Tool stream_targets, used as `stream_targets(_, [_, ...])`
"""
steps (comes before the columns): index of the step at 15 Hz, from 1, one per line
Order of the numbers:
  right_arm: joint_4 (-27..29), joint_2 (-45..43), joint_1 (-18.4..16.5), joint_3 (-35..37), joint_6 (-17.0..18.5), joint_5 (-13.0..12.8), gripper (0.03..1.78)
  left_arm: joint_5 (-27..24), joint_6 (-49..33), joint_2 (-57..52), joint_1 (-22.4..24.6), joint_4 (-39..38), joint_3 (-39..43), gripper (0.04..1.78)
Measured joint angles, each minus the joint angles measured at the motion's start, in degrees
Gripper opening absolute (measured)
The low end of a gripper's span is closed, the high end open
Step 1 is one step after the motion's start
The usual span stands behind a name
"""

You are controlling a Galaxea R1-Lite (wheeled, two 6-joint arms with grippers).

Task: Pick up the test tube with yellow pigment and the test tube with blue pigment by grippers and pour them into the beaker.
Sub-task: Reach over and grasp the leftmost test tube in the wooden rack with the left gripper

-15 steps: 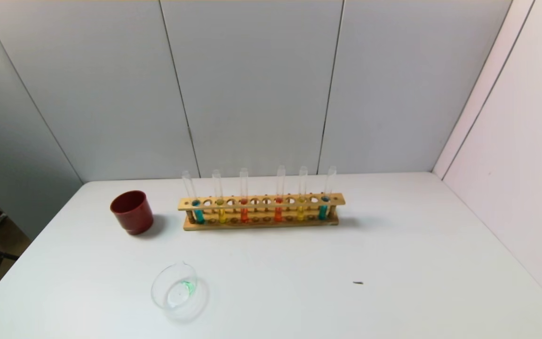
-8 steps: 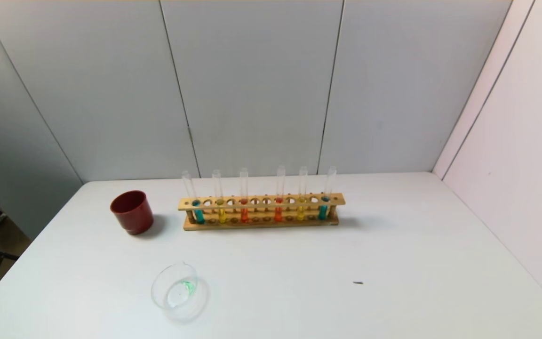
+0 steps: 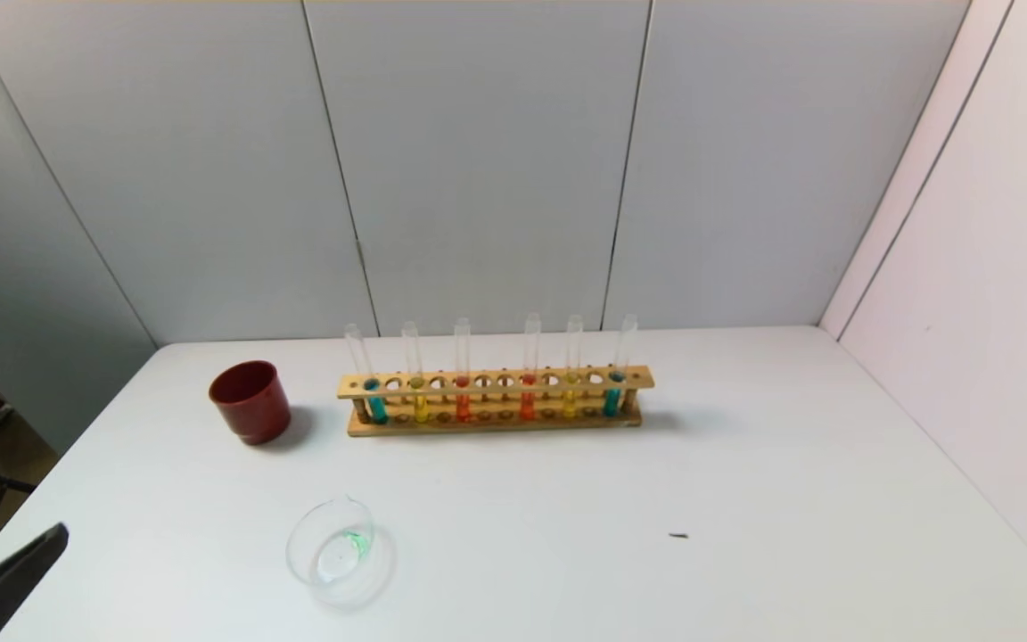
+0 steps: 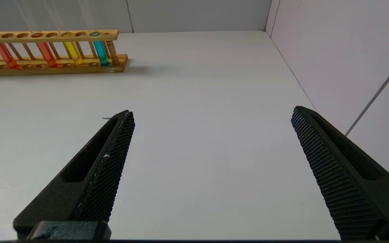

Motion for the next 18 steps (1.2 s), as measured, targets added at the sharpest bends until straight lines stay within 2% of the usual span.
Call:
stream_targets(4, [0.01, 0.0, 0.0, 0.0, 0.02, 0.02, 1.7, -0.99, -0.21, 17.94, -1.21, -11.89, -3.84, 1.75])
stream_targets(7, [0.01, 0.0, 0.0, -0.01, 0.02, 0.0, 1.7, -0.72, -0.29, 29.07, -4.38, -14.97, -7.41, 1.75])
stream_targets(10, [0.01, 0.0, 0.0, -0.01, 0.0, 0.02, 1.7, 3.24, -0.35, 39.55, -8.74, -18.36, -10.62, 1.75])
stream_targets(12, [0.01, 0.0, 0.0, -0.01, 0.02, 0.02, 1.7, 6.1, -0.35, 46.53, -11.13, -23.41, -11.63, 1.75])
stream_targets(15, [0.01, 0.0, 0.0, -0.01, 0.0, 0.02, 1.7, 7.72, -0.33, 55.98, -12.92, -32.68, -12.48, 1.75])
stream_targets(18, [0.01, 0.0, 0.0, 0.0, 0.02, 0.02, 1.7, 8.86, -0.51, 63.2, -13.78, -37.05, -14.58, 1.75])
